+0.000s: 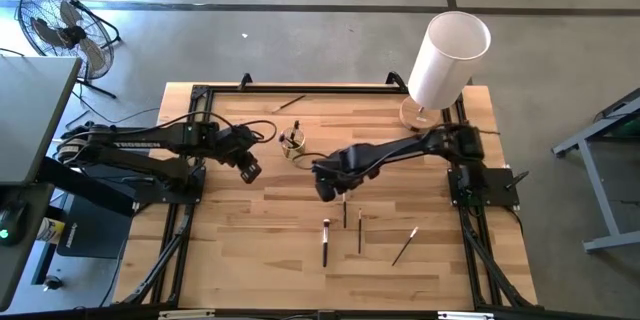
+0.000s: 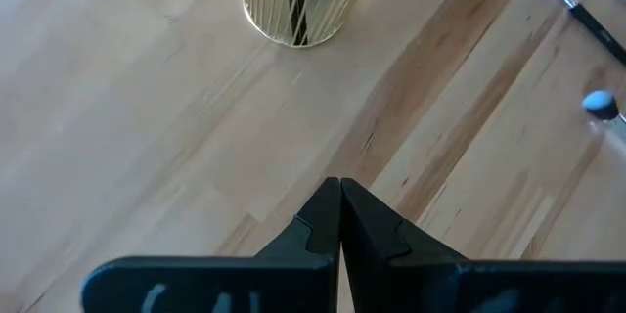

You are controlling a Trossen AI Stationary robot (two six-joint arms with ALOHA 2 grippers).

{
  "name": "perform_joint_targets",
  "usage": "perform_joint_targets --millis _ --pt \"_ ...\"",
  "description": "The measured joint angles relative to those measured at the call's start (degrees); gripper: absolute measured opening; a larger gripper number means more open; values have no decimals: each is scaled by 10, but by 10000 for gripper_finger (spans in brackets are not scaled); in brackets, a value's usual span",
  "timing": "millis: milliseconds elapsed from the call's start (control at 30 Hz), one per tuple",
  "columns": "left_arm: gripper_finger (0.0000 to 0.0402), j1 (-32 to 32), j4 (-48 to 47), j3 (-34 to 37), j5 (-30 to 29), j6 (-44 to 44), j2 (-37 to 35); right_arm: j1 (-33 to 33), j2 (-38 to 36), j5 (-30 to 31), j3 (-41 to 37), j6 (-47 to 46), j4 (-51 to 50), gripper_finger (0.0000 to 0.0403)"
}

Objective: Put items in baskets/containers
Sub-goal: Put the makeup brush into the wire organizer

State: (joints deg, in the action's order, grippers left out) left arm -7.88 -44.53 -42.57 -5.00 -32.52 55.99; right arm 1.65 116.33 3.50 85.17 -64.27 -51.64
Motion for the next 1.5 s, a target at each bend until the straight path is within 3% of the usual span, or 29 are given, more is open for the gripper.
perform_joint_targets --millis 467,667,800,967,1200,1333,1400,1500 --pt "0 0 -1 0 26 57 0 0 39 7 3 -66 9 81" --pt "0 0 0 0 25 57 0 6 63 -6 6 -55 28 26" --pt "0 0 0 0 25 57 0 23 68 26 5 -19 37 8" --pt "0 0 -1 0 25 57 0 43 18 85 -2 -8 11 3" --pt "0 0 5 0 25 57 0 62 -103 247 1 132 44 1" --pt "0 0 18 0 25 57 0 45 -139 341 2 292 167 1" --pt "0 0 21 0 25 57 0 27 -138 351 3 412 270 1" --pt "0 0 29 0 25 53 0 -12 -121 303 1 556 427 1"
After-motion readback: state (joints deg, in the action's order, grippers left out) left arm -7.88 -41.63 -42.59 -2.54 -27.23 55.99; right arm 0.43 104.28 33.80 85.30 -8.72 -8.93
